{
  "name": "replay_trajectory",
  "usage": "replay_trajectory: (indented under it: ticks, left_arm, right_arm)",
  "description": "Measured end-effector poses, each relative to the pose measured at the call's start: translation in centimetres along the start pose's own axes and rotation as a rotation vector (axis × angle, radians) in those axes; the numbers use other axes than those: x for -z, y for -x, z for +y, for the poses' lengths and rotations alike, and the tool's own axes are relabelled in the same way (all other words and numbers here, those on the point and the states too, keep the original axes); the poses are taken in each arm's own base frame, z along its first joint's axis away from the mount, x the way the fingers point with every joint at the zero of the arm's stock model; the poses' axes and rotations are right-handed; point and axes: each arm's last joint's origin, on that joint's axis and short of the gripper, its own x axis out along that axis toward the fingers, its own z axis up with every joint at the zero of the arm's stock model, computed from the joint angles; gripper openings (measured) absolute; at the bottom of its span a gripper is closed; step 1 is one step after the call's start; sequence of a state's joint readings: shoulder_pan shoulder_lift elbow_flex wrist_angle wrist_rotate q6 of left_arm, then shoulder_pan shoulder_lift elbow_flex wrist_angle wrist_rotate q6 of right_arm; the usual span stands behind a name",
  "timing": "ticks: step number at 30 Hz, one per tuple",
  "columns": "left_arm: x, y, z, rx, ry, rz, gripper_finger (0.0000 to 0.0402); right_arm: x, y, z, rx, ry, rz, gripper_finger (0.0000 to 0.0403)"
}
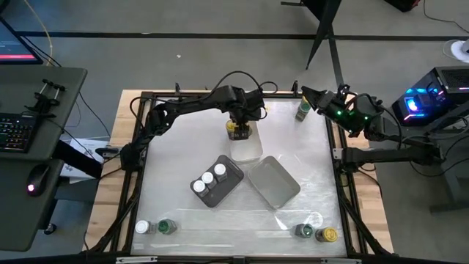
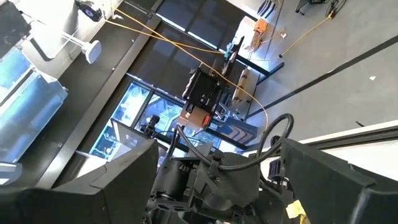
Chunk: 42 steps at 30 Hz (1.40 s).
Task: Sort spices by type
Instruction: Put the yellow seasoning bottle into the white bin
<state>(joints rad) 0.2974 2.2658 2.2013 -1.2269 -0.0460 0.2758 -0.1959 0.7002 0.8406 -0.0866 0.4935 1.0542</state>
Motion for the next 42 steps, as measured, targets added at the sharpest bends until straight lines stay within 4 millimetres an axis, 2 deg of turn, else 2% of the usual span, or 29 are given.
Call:
replay_trajectory:
  ticks: [11, 23, 34, 42]
  left_arm:
    - [0.05, 0.02, -0.02, -0.002, 0.061, 0.006, 0.023]
    - [0.0, 0.02, -0.14, -0.001, 0.0, 0.004, 0.0231]
    - [0.04, 0.08, -0.18, 0.0, -0.002, 0.008, 0.0297]
    - [0.04, 0.4, -0.25, -0.001, 0.035, 0.0, 0.0305]
  right_arm:
    - [0.05, 0.0, 0.03, -0.01, 0.0, 0.018, 0.0334]
    - [0.12, 0.0, 0.0, -0.013, 0.011, 0.034, 0.0334]
    - [0.12, 0.0, -0.01, -0.012, 0.011, 0.034, 0.0334]
    - [0.13, 0.0, 0.0, -0.014, 0.009, 0.036, 0.0334]
